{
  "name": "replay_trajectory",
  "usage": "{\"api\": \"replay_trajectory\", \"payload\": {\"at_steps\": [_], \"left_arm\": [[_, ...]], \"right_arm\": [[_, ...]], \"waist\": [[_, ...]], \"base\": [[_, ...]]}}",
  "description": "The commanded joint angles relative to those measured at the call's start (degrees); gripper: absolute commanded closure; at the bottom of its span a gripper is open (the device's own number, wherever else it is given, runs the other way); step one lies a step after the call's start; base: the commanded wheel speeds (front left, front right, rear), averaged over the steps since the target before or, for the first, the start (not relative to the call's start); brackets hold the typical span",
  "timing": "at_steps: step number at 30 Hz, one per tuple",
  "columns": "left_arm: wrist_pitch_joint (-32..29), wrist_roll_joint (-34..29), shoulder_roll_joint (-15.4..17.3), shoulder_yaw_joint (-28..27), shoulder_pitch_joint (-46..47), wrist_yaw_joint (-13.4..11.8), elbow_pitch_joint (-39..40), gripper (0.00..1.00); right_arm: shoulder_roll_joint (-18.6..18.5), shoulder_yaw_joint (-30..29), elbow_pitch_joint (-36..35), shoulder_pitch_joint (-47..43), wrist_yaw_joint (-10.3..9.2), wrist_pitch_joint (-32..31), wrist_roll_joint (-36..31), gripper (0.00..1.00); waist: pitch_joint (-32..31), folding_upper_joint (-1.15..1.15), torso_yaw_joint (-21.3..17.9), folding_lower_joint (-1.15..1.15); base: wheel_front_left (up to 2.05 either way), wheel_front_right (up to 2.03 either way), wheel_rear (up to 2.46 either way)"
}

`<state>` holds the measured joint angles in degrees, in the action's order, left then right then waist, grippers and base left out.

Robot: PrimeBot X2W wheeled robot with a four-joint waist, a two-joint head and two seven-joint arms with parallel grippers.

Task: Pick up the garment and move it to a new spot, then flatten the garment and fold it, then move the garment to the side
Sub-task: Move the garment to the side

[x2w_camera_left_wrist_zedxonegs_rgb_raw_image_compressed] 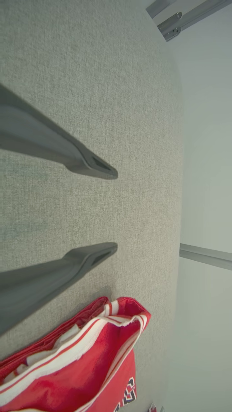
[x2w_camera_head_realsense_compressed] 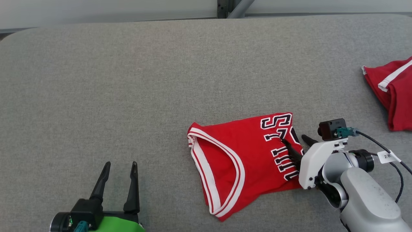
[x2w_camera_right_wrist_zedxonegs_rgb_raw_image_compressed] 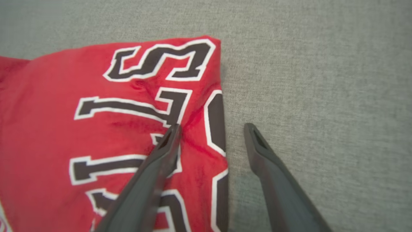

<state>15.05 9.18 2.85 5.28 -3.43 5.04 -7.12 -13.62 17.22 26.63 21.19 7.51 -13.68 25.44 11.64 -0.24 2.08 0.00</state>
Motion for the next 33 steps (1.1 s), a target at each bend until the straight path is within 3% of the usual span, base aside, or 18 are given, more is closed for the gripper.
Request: {"api": "replay_trajectory", "payload": {"at_steps": [1, 5, 6, 7, 8, 13, 25, 33], "left_arm": [[0.1, -0.6, 0.1, -0.2, 1.1, -0.2, -0.1, 0.0], [0.1, -0.6, 0.1, -0.4, 1.3, -0.2, -0.3, 0.0], [0.1, -0.6, 0.1, -0.4, 1.3, -0.2, -0.4, 0.0], [0.1, -0.5, 0.1, -0.3, 1.3, -0.2, -0.5, 0.0], [0.1, -0.3, 0.1, -0.2, 1.3, -0.3, -0.5, 0.0], [0.1, 0.2, 0.1, -0.5, 0.1, -0.6, -0.1, 0.0], [0.1, -1.7, 0.7, -0.9, 1.9, 0.6, -0.3, 0.0], [0.1, -2.3, 0.9, -0.1, 3.5, 1.3, -1.4, 0.0]], "right_arm": [[-0.4, 0.6, 1.3, 0.9, -0.05, 0.5, 1.3, 0.0], [-0.3, 2.7, 4.3, 1.1, -0.05, 1.2, 3.4, 0.0], [-0.3, 3.2, 4.8, 1.2, -0.04, 1.3, 4.1, 0.13], [-0.3, 3.5, 5.2, 1.3, -0.04, 1.5, 5.0, 0.72], [-0.4, 3.6, 5.4, 1.5, -0.04, 2.0, 5.8, 1.0], [-0.3, 4.4, 5.1, 3.4, -0.08, 4.6, 9.4, 1.0], [-1.7, 4.7, 6.2, 7.9, -0.08, 9.9, 13.0, 1.0], [-4.0, 3.5, 5.1, 11.1, -0.07, 12.3, 14.2, 1.0]], "waist": [[2.2, 0.24, 1.6, 0.0], [2.0, 0.24, 1.4, 0.0], [1.9, 0.24, 1.2, 0.0], [1.7, 0.24, 1.0, 0.0], [1.6, 0.24, 0.8, 0.0], [0.6, 0.24, -2.6, 0.0], [1.8, 0.24, -18.4, 0.0], [2.9, 0.24, -21.2, 0.0]], "base": [[0.0, 0.0, 0.0], [0.0, 0.0, 0.0], [0.0, 0.0, 0.0], [0.0, 0.0, 0.0], [0.0, 0.0, 0.0], [0.0, 0.0, 0.0], [0.0, 0.0, 0.0], [0.0, 0.0, 0.0]]}}
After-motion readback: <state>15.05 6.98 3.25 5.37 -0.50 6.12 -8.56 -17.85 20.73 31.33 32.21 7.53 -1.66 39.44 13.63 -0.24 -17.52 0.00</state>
